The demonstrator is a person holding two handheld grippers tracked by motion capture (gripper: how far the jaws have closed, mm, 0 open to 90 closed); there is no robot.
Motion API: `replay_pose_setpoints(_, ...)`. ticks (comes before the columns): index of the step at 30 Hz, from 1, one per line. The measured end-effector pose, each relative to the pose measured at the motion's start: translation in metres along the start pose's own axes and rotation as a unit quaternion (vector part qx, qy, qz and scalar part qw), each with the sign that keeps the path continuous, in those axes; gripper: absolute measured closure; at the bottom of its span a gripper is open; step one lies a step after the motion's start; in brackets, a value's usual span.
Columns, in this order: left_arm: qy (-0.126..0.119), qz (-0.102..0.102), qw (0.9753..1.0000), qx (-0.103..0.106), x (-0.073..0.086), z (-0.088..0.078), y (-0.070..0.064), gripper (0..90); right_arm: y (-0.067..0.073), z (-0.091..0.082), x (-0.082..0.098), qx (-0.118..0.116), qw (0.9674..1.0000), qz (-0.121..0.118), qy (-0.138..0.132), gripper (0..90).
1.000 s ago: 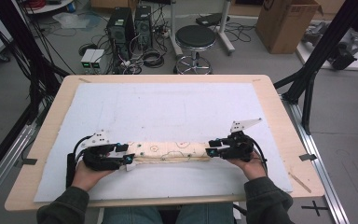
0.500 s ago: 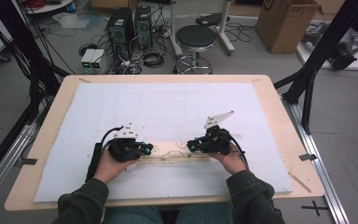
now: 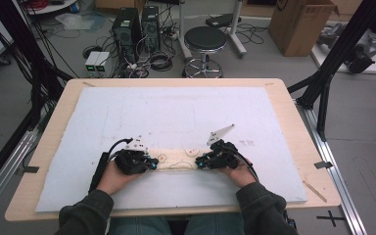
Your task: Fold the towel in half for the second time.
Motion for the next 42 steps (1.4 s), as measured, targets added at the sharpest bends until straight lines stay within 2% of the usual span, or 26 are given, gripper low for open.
replay_pose_setpoints(8,0.003,0.013,0.9999,-0.008,0.005,-0.009,0.001,82.1,-0.003,-0.019,0.011,0.022,0.9997,-0.010,0.002,76.3)
replay_pose_setpoints(12,-0.008,0.000,0.9999,-0.007,0.012,-0.016,0.005,80.9,-0.007,-0.031,0.019,0.037,0.9993,-0.011,-0.001,74.9)
replay_pose_setpoints(15,-0.010,0.004,0.9999,-0.008,0.013,-0.021,0.006,78.8,-0.009,-0.037,0.022,0.041,0.9991,-0.009,-0.005,73.3)
replay_pose_setpoints(18,-0.031,0.005,0.9995,-0.003,0.011,-0.027,0.006,73.6,-0.009,-0.038,0.022,0.043,0.9990,-0.012,-0.009,70.0)
replay_pose_setpoints(21,-0.047,0.006,0.9988,-0.010,0.009,-0.034,0.010,67.8,-0.009,-0.041,0.018,0.047,0.9983,-0.019,-0.028,64.0)
replay_pose_setpoints(23,-0.043,0.003,0.9990,-0.014,0.011,-0.037,0.013,65.9,-0.010,-0.044,0.018,0.050,0.9979,-0.016,-0.037,61.7)
replay_pose_setpoints(28,-0.015,0.007,0.9997,-0.016,0.019,-0.037,0.017,62.1,-0.011,-0.042,0.021,0.052,0.9980,-0.020,-0.030,58.5)
replay_pose_setpoints(31,-0.012,0.011,0.9998,-0.015,0.021,-0.037,0.017,60.9,-0.011,-0.039,0.023,0.056,0.9980,-0.022,-0.019,57.0)
replay_pose_setpoints(33,-0.010,0.008,0.9998,-0.013,0.022,-0.037,0.016,60.1,-0.011,-0.038,0.025,0.056,0.9980,-0.025,-0.018,56.0)
replay_pose_setpoints(35,-0.009,0.014,0.9998,-0.014,0.023,-0.037,0.017,59.8,-0.011,-0.038,0.026,0.058,0.9978,-0.026,-0.018,55.6)
replay_pose_setpoints(42,-0.010,0.007,0.9999,-0.012,0.024,-0.037,0.018,60.1,-0.009,-0.036,0.029,0.062,0.9971,-0.041,-0.014,54.5)
Point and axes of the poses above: each handheld gripper's, and its own axes: z roughly forward along the jaws, x roughly out of its underside, y roughly to its left, the point moved 2 cm from there along z, roughly forward along the jaws, and after that the axes turned 15 degrees about -y, right-handed, at the moved point
